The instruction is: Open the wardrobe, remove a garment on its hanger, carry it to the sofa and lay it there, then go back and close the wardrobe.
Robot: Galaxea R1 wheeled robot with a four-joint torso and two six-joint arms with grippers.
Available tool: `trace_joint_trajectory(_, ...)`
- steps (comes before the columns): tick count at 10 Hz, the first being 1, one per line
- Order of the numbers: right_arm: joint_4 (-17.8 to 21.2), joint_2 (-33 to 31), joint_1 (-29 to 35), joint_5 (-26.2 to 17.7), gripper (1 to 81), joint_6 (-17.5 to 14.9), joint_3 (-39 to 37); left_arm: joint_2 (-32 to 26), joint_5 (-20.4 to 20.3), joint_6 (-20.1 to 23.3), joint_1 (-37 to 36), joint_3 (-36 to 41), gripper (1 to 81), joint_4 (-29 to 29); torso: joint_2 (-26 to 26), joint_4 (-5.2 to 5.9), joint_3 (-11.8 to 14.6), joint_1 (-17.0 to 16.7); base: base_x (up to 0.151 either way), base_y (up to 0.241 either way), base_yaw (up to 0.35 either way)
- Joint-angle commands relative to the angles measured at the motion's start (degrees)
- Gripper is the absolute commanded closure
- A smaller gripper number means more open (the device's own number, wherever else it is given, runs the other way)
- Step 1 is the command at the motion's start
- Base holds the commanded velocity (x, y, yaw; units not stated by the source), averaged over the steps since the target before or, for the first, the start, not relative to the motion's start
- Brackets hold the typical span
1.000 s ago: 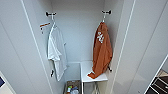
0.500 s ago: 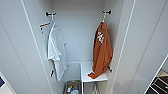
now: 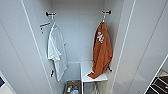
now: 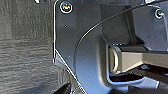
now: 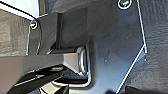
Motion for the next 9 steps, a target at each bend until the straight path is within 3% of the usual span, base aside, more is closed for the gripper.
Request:
trace_joint_trajectory(1, -0.79, -7.28, 1.2, -1.64, 1.0, -0.3, 10.74, -6.31, -1.68, 1.33, -0.79, 10.58, 1.0, 3.36, 0.0, 0.0, 0.0, 0.01, 0.0, 0.0, 0.0)
trace_joint_trajectory(2, -0.79, -7.64, 1.1, -1.64, 1.0, -0.3, 11.11, -7.73, -1.77, 1.33, -0.79, 13.32, 1.0, 3.36, 0.0, 0.0, 0.0, 0.01, 0.0, 0.0, 0.0)
trace_joint_trajectory(3, -0.79, -7.38, 1.1, -1.64, 1.0, -0.3, 10.93, -8.0, -1.77, 1.33, -0.97, 13.78, 1.0, 3.37, 0.0, 0.0, 4.44, 0.01, 0.0, 0.0, 0.0)
trace_joint_trajectory(4, -0.79, -7.2, 1.1, -1.64, 1.0, -0.3, 10.93, -8.0, -1.77, 1.33, -1.05, 13.78, 1.0, 3.44, 0.0, 0.0, 5.17, 0.01, 0.0, 0.0, 0.0)
trace_joint_trajectory(5, -0.7, -7.2, 1.1, -1.64, 1.0, -0.3, 10.93, -8.0, -1.77, 1.33, -0.97, 13.69, 1.0, 3.45, 0.0, 0.0, 1.31, 0.01, 0.0, 0.0, 0.0)
trace_joint_trajectory(7, -0.7, -6.77, 1.1, -1.64, 1.0, -0.13, 10.75, -7.91, -1.85, 1.33, -1.14, 13.43, 1.0, 3.27, -0.05, 0.0, 3.72, 0.01, 0.0, 0.0, 0.0)
trace_joint_trajectory(9, -0.7, -6.24, 1.1, -1.64, 1.0, -0.04, 10.14, -7.91, -1.77, 1.33, -1.14, 13.43, 1.0, 3.27, -0.09, 0.0, 4.31, 0.01, 0.0, 0.0, 0.0)
